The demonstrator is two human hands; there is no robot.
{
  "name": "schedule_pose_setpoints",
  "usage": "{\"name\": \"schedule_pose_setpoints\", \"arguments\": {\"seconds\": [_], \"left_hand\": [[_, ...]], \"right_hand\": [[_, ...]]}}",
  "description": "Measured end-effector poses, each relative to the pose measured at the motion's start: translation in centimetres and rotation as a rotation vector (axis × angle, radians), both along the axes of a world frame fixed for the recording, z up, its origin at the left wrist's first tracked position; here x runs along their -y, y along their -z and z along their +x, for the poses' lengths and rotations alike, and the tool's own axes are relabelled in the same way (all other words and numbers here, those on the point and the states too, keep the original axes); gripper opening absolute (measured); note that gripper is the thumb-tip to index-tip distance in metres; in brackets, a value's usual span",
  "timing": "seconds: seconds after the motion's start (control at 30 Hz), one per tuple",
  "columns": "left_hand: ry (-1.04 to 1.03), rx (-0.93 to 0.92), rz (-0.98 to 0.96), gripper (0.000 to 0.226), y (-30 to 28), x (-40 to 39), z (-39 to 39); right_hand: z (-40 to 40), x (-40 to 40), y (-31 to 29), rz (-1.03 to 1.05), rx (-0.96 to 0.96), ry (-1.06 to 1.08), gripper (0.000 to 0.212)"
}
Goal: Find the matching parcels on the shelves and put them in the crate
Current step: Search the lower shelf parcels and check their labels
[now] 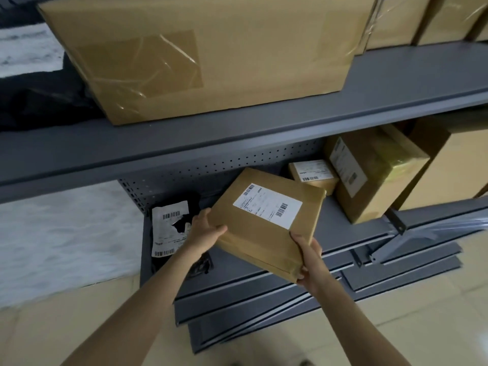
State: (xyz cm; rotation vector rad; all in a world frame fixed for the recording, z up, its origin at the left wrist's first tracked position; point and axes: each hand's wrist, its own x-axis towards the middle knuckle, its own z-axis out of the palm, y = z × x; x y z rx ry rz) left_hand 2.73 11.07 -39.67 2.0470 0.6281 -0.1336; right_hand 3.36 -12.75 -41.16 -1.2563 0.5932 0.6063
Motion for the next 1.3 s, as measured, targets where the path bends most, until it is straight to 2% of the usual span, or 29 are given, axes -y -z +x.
{"name": "schedule_pose_setpoints", "arguments": {"seconds": [0.1, 0.27, 0.33, 0.43, 0.53, 0.6, 0.7, 0.8, 0.87, 0.93, 1.03, 1.1, 1.2, 1.3], "left_hand": [[-0.05, 0.057, -0.089, 0.071, -1.3, -0.6, 0.3], [-0.282, 0.295, -0.197, 0.069, -3.7, -0.7, 0.6], [-0.332, 0.327, -0.229, 0.073, -4.7, -0.2, 0.7], [-0.302, 0.206, -0.459, 0.095, -6.5, 1.6, -0.1], [-0.116, 0.088, -0.627, 0.122, -7.3, 3.5, -1.6], [-0.067, 0.087, -0.655, 0.121, -7.1, 4.2, -2.1], [-0.174, 0.143, -0.732, 0.101, -6.7, 3.6, -2.2], [-0.227, 0.119, -0.765, 0.109, -6.4, 1.7, -2.4], [-0.197, 0.094, -0.75, 0.113, -6.2, 0.6, -2.8], [-0.162, 0.079, -0.773, 0.114, -6.0, -0.1, -3.0], [-0.132, 0.079, -0.823, 0.11, -5.5, 0.1, -2.6], [-0.1, 0.062, -0.832, 0.111, -5.0, 0.6, -2.2], [-0.069, 0.053, -0.825, 0.113, -4.3, 1.6, -1.9], [-0.069, 0.038, -0.745, 0.098, -3.8, 2.3, -1.0]], "right_hand": [[-0.3, -0.6, -2.3, -0.012, -0.011, 0.02, 0.078], [-1.7, -3.1, -4.6, -0.003, 0.011, 0.111, 0.096], [-2.4, -4.3, -5.1, 0.052, 0.011, 0.166, 0.099], [-3.0, -6.2, -5.8, 0.158, 0.013, 0.215, 0.092], [-3.0, -7.6, -5.8, 0.218, 0.04, 0.246, 0.089], [-3.1, -8.2, -5.8, 0.195, 0.091, 0.222, 0.093], [-3.3, -8.4, -6.0, 0.121, 0.221, 0.131, 0.104], [-2.3, -7.1, -6.7, -0.126, 0.26, 0.11, 0.116], [-0.4, -5.3, -6.9, -0.333, 0.318, 0.136, 0.115], [1.6, -3.4, -6.9, -0.437, 0.368, 0.125, 0.113], [4.1, -1.2, -6.4, -0.589, 0.343, 0.052, 0.108], [5.5, 0.4, -5.5, -0.542, 0.313, 0.012, 0.108], [6.5, 2.3, -3.9, -0.411, 0.271, -0.208, 0.112], [6.7, 2.8, -2.9, -0.539, 0.232, -0.362, 0.115]]}}
